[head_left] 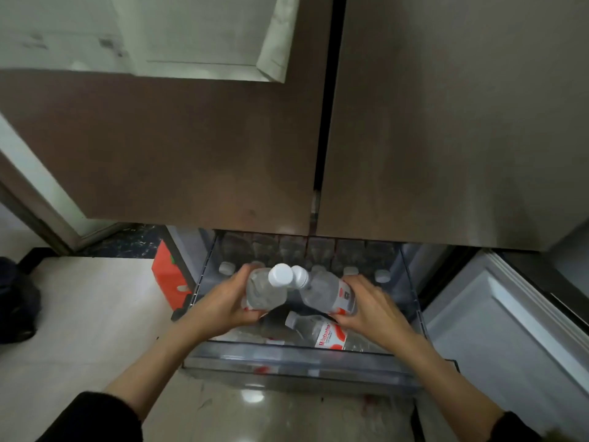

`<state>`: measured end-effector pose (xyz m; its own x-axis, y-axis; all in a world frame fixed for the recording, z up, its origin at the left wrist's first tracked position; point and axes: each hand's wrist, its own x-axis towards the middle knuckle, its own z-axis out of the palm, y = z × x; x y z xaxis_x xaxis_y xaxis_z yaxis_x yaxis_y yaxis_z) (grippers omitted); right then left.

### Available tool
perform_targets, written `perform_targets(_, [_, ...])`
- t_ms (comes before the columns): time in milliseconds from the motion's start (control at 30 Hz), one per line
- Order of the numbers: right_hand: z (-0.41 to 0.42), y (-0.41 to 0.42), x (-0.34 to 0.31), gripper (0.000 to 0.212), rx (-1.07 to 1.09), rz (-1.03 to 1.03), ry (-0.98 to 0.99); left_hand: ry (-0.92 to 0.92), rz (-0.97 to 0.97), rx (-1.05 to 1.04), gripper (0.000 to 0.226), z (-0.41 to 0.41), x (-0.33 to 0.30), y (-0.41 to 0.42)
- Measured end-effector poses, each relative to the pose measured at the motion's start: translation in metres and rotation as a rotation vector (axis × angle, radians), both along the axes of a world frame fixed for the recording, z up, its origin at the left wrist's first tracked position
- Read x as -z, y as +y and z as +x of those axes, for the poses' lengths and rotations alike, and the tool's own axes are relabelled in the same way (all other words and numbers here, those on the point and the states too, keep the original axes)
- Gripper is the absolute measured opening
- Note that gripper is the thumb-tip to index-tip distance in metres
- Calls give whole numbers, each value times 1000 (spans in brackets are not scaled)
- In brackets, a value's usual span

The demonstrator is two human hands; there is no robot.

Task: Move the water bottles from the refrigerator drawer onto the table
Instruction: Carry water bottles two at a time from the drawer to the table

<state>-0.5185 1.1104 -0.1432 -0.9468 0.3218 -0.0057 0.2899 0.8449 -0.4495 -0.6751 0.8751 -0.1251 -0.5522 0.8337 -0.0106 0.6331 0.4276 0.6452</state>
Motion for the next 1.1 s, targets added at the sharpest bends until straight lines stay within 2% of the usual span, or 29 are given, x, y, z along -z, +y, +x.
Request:
perform_targets(167, [2, -25, -41, 67, -32, -159, 187, 15, 167, -145, 70, 17, -41, -27])
perform_targets(267, [1, -52, -73, 61, -81, -220, 336, 29, 341, -227, 70, 29, -69, -52])
perform_targets(400, [-9, -98, -118, 55, -179, -296, 505, -75, 613, -358, 64, 44, -104, -93])
perform_targets(500, [-25, -145, -143, 57, -236, -524, 520, -174, 827, -536, 64, 52, -116, -132])
perform_targets(600, [-43, -201, -149, 51, -255, -853, 464, -333, 977, -717, 65, 57, -117, -174])
perform_targets(700, [-59, -269, -140, 41, -252, -1072, 351, -488, 1152, -835, 29, 70, -112, -233])
perform_targets(767, [-62, -324, -130, 35, -290, -1151, 260, -552, 1215, -922, 24, 83, -104, -288])
perform_targets(833, [-59, -379, -117, 28, -335, -1193, 162, -540, 1205, -1016, 25, 100, -94, -348])
perform_targets(1000, [-55, -515, -86, 37, -456, -1265, -90, -395, 1121, -1328, 31, 145, -67, -488])
perform_targets(1100, [-53, -596, -74, 44, -540, -1237, -213, -342, 1077, -1476, 42, 172, -57, -561])
